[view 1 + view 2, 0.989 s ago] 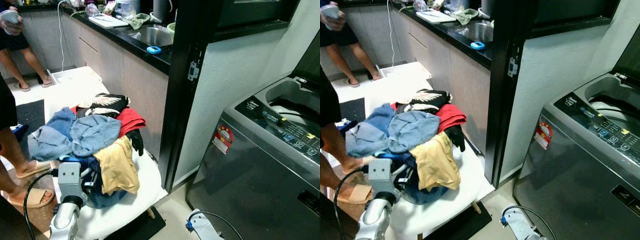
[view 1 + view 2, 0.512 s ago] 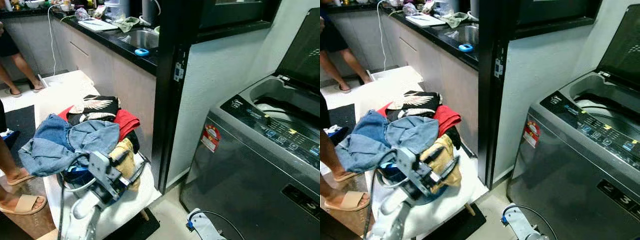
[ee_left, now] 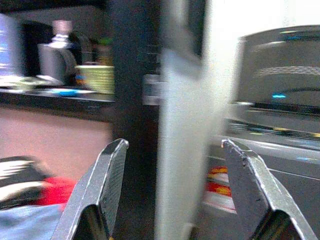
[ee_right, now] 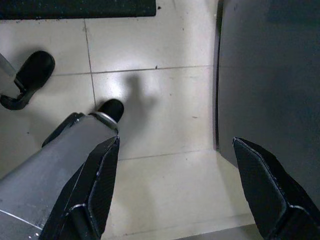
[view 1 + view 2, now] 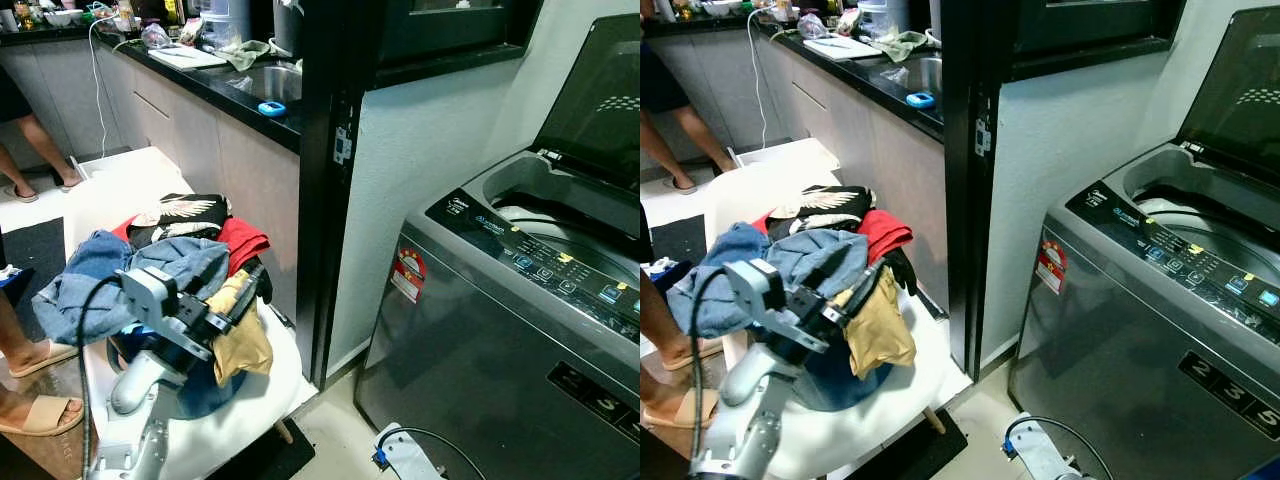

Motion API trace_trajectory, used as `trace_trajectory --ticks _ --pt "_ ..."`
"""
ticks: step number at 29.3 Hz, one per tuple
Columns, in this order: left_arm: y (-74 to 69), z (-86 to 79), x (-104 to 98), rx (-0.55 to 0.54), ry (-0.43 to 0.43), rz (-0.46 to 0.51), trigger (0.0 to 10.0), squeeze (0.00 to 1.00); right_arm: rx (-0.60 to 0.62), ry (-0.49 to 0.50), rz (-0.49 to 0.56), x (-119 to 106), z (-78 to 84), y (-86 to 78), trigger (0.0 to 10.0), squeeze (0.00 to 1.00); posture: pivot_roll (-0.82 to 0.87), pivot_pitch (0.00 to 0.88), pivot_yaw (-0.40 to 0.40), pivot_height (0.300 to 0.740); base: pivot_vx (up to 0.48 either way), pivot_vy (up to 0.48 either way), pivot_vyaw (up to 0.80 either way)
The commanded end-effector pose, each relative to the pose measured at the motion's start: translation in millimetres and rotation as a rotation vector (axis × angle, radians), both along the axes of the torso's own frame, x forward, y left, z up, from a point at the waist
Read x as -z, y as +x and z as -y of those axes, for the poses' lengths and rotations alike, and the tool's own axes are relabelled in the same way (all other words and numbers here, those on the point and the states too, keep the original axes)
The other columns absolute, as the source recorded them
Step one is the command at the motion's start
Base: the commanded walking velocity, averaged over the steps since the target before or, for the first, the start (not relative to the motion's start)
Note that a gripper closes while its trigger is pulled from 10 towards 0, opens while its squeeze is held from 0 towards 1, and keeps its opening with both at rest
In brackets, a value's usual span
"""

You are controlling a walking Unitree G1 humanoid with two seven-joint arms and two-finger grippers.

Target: Clothes washing

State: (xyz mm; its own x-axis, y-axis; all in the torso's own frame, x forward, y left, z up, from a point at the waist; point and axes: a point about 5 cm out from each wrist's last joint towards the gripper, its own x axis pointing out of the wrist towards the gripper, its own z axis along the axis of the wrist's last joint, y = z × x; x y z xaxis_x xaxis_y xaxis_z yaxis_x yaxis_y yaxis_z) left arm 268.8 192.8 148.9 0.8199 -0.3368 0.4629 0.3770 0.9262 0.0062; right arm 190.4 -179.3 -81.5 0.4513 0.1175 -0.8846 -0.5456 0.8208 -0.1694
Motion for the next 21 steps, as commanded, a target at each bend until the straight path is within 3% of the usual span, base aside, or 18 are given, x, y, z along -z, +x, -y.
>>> trace_trajectory --ticks 1,3,5,8,9,15,21 --pt "-3.5 -24.5 4 -0.145 0.032 -0.029 10.0 0.0 -0.008 -0.004 -0.004 0 0.3 -0.6 10.0 0.0 0.19 0.0 -0.059 0.74 0.0 0.0 0.0" --pt "-15.6 -69.5 18 -0.416 0.041 -0.099 10.0 0.0 -0.016 -0.013 -0.009 1 1.8 -2.2 10.0 0.0 0.2 0.0 -0.062 0.74 0.0 0.0 0.0" --pt "-26.0 -91.8 28 -0.541 0.004 -0.146 10.0 0.0 -0.022 -0.018 -0.013 1 2.6 -3.3 10.0 0.0 0.2 0.0 -0.062 0.74 0.0 0.0 0.0" --pt "-31.1 -101.0 32 -0.594 -0.035 -0.172 10.0 0.0 -0.024 -0.019 -0.015 2 2.9 -3.8 10.0 0.0 0.2 0.0 -0.062 0.74 0.0 0.0 0.0" --pt "-37.3 -113.0 39 -0.664 -0.076 -0.213 10.0 0.0 -0.032 -0.023 -0.019 2 3.2 -4.7 10.0 0.0 0.21 0.0 -0.069 0.74 0.0 0.0 0.0" --pt "-40.5 -121.3 48 -0.711 -0.118 -0.253 10.0 0.0 -0.039 -0.028 -0.022 2 4.0 -5.8 10.0 0.0 0.21 0.0 -0.075 0.74 0.0 0.0 0.0" --pt "-28.2 -114.6 49 -0.668 -0.152 -0.272 10.0 0.0 -0.032 -0.035 -0.04 4 7.9 -9.4 10.0 0.0 0.21 0.0 -0.078 0.74 0.0 0.0 -0.13"
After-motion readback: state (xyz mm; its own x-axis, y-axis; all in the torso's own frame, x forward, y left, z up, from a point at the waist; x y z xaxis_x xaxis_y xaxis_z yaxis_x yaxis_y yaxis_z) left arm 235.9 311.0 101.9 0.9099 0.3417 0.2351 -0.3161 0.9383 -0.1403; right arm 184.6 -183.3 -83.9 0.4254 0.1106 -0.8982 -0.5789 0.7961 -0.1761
